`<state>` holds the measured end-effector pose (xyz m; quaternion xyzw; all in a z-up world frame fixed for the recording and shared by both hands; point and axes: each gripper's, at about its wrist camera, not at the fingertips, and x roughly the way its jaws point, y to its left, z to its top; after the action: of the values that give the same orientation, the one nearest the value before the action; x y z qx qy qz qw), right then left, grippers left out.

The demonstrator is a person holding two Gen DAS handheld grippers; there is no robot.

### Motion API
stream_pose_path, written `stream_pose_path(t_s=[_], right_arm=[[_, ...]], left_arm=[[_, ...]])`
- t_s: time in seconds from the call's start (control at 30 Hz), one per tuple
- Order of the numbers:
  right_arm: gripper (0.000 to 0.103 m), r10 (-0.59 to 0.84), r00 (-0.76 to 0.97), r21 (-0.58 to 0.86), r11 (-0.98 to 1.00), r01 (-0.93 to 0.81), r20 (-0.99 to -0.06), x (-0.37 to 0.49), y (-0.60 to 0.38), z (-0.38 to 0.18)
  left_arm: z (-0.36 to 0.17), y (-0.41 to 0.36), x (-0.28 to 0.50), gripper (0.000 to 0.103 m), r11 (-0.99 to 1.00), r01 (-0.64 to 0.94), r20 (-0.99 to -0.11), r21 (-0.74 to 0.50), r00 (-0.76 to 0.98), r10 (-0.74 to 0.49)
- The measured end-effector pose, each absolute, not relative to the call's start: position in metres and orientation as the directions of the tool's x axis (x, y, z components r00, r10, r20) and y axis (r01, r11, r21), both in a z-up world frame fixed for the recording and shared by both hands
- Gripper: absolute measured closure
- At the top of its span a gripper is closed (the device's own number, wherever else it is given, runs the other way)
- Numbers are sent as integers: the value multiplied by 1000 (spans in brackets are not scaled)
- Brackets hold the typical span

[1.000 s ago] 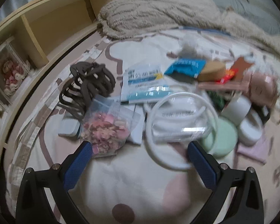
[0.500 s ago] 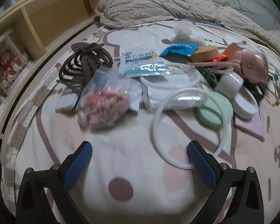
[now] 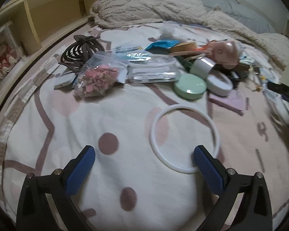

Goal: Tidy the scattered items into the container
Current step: 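Move the left tool over the white ring while the right tool approaches the medicine sachet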

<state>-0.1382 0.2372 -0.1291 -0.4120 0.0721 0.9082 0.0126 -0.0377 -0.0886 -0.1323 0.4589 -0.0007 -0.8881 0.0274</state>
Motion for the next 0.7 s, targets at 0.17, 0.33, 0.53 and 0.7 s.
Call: stream_pose_path(t_s=[0.17,0.33,0.53,0.7], right_arm=[[0,-12,-624,97,-990,-102,-781,-156,231,-139],[0,83,-607,-23,-994,-106,-790,-158,216,-147],[0,29,-599,47,-993,-111,-800,-158,228,-149],[0,23,-612,57,-992,-111,-790,-155,229,-149]], left_arm=[[-122,-83,-32,0,-999,38,-777,-6,-630,-19],[-121,-63,-33,0,-999,-26,-759,29,-652,-5],[-133,-48,-38,0,-992,-63,-774,110,-632,-46],[-141,-48,-43,0,-991,-66,-794,118,-606,-54]])
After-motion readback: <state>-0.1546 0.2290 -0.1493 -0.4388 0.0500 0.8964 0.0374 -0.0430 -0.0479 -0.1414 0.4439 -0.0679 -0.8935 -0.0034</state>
